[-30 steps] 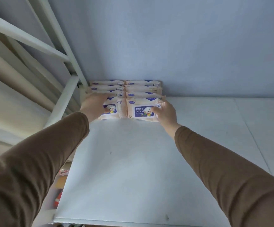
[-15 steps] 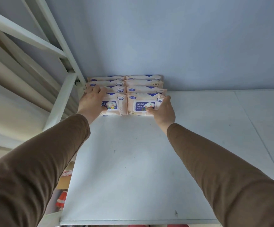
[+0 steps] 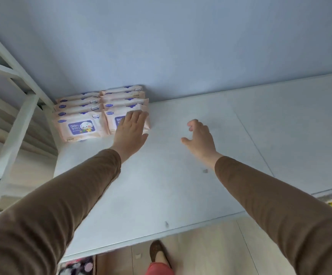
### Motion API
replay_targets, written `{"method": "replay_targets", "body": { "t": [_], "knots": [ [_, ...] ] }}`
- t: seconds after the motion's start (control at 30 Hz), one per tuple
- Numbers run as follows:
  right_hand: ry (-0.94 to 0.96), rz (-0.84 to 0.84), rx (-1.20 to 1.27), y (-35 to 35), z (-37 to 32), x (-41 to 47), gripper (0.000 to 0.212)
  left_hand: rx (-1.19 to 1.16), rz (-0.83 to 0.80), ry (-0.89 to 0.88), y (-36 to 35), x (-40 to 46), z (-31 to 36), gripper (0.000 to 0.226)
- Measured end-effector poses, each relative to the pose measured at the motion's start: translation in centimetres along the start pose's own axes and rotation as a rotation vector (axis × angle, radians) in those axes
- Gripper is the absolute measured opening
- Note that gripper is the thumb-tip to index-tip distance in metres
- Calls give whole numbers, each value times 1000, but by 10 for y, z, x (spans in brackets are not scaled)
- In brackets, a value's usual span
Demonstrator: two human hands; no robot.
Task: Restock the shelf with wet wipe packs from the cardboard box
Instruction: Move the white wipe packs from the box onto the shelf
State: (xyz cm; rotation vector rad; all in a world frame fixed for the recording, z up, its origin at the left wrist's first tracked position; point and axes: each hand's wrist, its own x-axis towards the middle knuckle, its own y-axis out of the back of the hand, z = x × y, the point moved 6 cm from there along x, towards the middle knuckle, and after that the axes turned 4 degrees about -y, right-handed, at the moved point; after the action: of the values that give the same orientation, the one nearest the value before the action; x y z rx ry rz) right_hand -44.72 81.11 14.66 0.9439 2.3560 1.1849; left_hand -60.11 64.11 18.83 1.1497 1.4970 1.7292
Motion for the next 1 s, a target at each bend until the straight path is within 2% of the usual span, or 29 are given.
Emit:
{"method": "replay_targets", "body": {
  "t": [0.3, 0.57, 0.73, 1.0],
  "knots": [
    [-7, 100, -268, 175, 213, -124, 36, -174, -80, -229, -24, 30, 297, 46],
    [-131, 134, -288, 301, 411, -238, 25, -371, -96, -374, -42, 3, 561, 46],
    [-257, 93, -254, 340, 531, -266, 24, -436, -140, -440, -80, 5, 674, 42],
    [-566, -41, -85, 362, 721, -271, 26, -536, -380, -410, -191, 42, 816, 41]
  ]
}}
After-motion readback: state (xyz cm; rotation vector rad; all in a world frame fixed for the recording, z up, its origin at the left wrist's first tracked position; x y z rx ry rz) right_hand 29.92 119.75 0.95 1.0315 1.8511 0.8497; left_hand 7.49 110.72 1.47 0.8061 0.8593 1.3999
